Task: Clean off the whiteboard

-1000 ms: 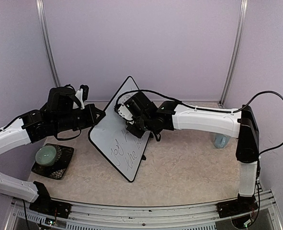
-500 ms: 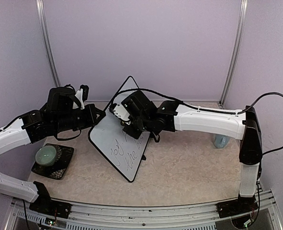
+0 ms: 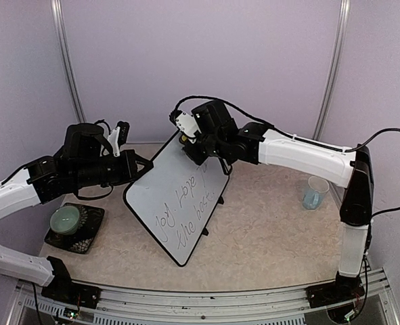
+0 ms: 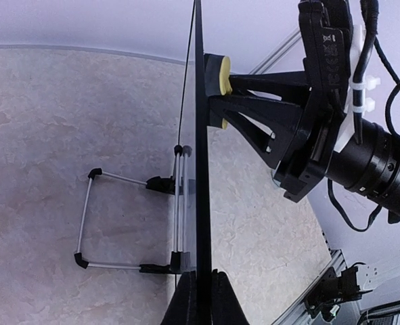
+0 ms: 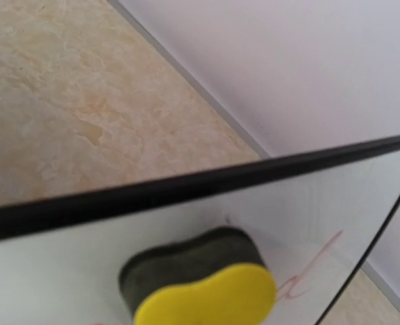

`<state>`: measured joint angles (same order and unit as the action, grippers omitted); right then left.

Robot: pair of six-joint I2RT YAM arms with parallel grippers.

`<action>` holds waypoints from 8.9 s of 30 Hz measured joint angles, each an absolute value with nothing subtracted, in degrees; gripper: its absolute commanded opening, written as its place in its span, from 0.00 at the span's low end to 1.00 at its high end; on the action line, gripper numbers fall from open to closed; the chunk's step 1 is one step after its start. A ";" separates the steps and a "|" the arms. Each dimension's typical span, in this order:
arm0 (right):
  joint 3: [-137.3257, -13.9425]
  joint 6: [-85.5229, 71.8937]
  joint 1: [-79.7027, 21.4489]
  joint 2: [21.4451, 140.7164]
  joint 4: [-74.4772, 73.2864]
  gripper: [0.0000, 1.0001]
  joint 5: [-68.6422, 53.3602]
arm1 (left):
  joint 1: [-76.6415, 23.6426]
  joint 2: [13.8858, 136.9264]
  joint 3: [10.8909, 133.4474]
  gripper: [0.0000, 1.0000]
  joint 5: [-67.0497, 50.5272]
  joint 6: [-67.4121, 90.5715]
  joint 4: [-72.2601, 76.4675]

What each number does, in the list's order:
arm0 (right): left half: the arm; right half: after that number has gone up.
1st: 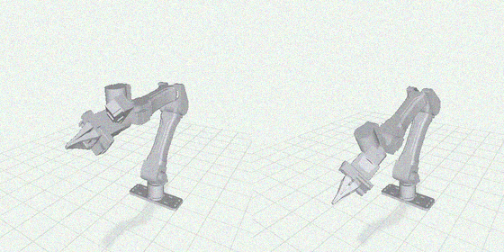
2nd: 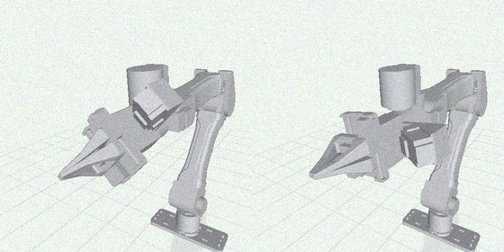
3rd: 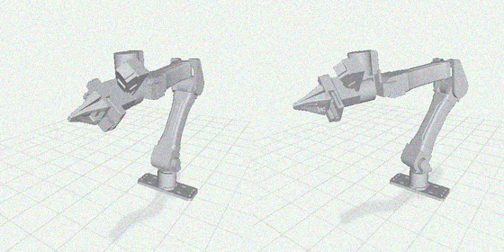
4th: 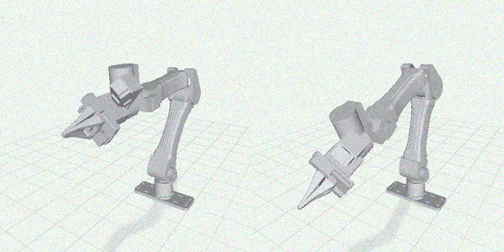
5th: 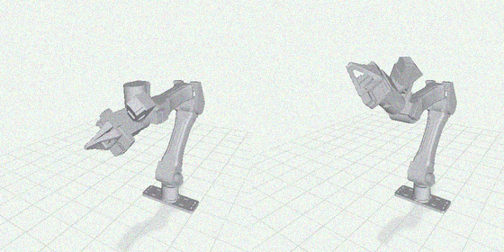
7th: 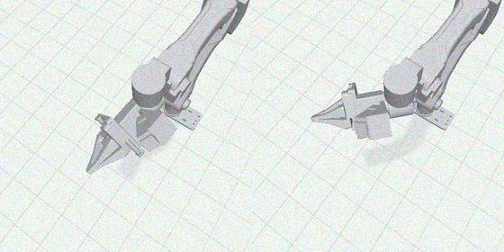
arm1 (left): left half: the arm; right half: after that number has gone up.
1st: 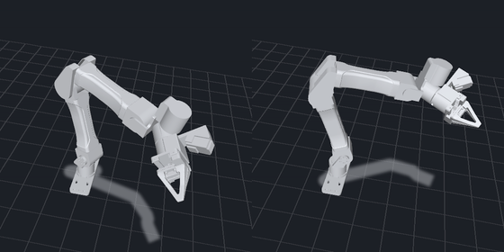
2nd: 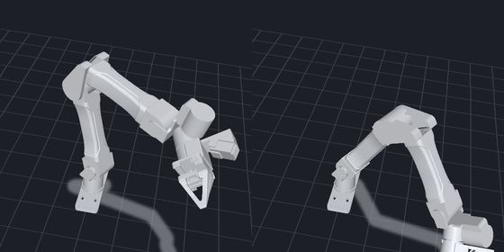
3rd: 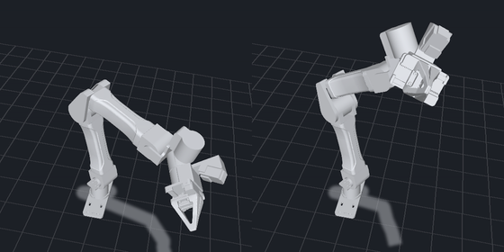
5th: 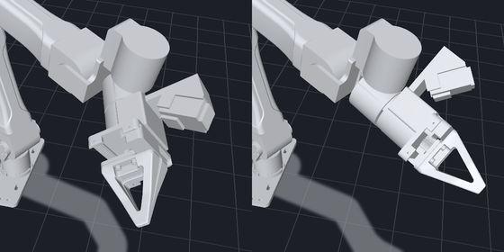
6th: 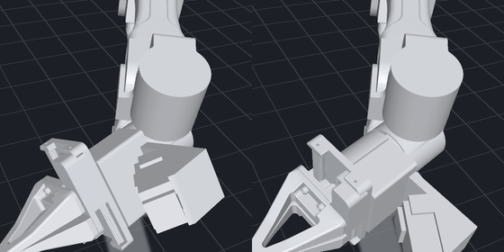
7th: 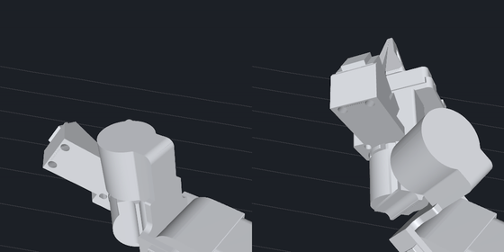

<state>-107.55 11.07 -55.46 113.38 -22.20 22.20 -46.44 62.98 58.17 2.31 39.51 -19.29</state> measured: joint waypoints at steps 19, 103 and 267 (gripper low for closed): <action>-94.26 8.25 -55.72 99.50 -20.71 0.00 21.45 | -46.50 62.89 58.65 0.24 -6.72 38.09 -20.49; -85.45 0.10 -57.19 102.45 -23.66 0.00 20.75 | -46.98 72.95 68.49 0.00 -2.57 33.12 -26.35; -101.67 1.96 -46.70 108.99 -23.57 0.00 13.41 | -48.36 71.72 66.98 0.00 -0.91 34.41 -24.93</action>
